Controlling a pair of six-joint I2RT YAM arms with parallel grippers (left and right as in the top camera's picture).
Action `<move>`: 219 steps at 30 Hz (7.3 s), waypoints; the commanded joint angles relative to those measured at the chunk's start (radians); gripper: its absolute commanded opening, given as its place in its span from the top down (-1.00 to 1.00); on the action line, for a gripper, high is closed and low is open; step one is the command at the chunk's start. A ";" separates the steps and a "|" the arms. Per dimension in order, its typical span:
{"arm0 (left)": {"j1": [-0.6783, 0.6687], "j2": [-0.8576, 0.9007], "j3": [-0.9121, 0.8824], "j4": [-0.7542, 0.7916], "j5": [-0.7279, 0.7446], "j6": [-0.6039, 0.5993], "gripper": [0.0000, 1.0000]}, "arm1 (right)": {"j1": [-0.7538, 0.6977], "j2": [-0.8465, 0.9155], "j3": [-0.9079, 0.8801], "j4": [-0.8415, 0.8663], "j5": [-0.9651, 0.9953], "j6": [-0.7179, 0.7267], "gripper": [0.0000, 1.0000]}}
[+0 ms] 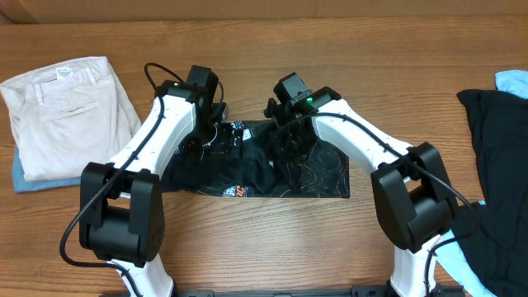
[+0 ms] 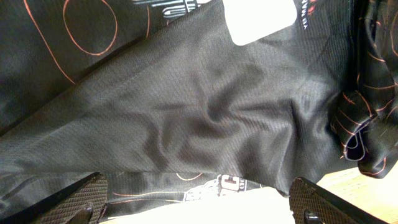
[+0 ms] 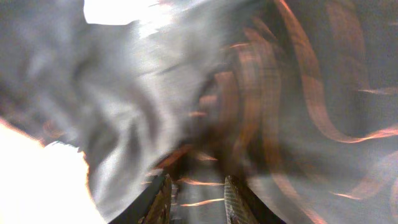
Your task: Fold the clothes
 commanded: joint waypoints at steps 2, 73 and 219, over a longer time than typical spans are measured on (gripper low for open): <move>-0.006 -0.020 0.014 0.000 0.012 0.007 -0.93 | -0.014 -0.135 0.024 0.023 0.276 0.066 0.35; 0.053 -0.020 0.014 -0.031 -0.079 -0.051 -1.00 | -0.161 -0.354 0.023 -0.213 0.241 0.106 0.18; -0.068 0.009 0.291 -0.256 0.161 -0.042 0.91 | -0.249 -0.177 -0.137 -0.169 0.157 0.048 0.15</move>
